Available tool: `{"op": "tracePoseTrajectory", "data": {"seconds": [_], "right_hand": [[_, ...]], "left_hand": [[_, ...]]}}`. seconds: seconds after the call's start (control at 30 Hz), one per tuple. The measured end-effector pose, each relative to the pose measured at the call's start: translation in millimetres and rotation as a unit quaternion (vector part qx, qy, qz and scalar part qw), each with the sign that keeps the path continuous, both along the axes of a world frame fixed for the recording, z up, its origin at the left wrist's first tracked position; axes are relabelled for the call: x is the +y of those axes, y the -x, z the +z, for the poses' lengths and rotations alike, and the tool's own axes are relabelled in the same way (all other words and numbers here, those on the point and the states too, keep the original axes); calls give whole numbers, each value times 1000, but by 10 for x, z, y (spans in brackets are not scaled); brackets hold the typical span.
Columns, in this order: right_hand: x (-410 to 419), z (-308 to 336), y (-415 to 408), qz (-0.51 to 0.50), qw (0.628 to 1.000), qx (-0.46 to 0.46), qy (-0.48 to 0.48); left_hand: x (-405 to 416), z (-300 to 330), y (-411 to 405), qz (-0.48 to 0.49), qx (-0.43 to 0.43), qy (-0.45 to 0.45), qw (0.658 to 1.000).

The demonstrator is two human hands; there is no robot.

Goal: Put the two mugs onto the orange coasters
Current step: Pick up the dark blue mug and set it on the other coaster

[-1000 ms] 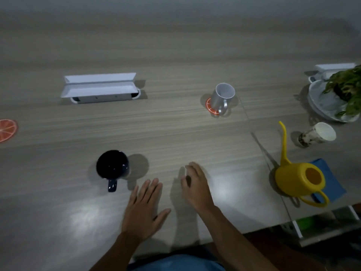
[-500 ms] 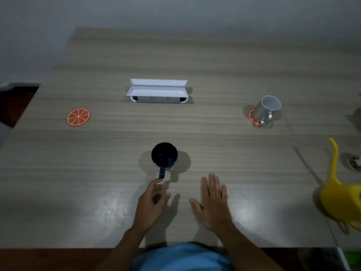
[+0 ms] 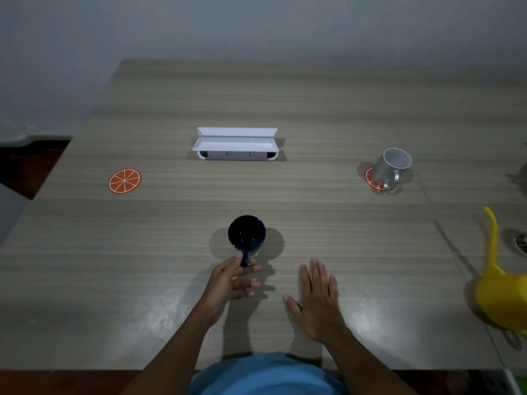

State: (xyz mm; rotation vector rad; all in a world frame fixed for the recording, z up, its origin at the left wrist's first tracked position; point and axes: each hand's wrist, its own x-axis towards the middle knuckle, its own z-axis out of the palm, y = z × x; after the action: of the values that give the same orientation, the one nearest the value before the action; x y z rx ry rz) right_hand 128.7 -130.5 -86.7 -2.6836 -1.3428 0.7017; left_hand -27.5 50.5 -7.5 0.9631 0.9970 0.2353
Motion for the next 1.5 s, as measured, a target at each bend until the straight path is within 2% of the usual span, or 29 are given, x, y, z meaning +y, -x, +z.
{"op": "tracePoseTrajectory", "data": {"seconds": [0.1,0.23,0.4,0.57,0.93,1.13,1.5], "right_hand": [[4,19,0,-3,1000,4,-1],[7,18,3,-4,1000,7,-2],[10,11,-6,-8,1000,9,-4],[16,27,-5,-7,1000,9,-1],[102,141,83,-15,1000,9,-10],[503,276,323,69,997,4,-28],[1612,459,907,148,988,14,-29]], "left_hand": [[23,-4,-147,26,38,-3,999],[28,-5,-293,55,84,-63,993],[-84,-7,-332,79,105,-155,979],[-145,-14,-325,87,115,-187,972],[-26,41,-139,132,121,-183,967],[137,52,118,185,107,-150,965],[814,-23,773,295,102,-111,943]]}}
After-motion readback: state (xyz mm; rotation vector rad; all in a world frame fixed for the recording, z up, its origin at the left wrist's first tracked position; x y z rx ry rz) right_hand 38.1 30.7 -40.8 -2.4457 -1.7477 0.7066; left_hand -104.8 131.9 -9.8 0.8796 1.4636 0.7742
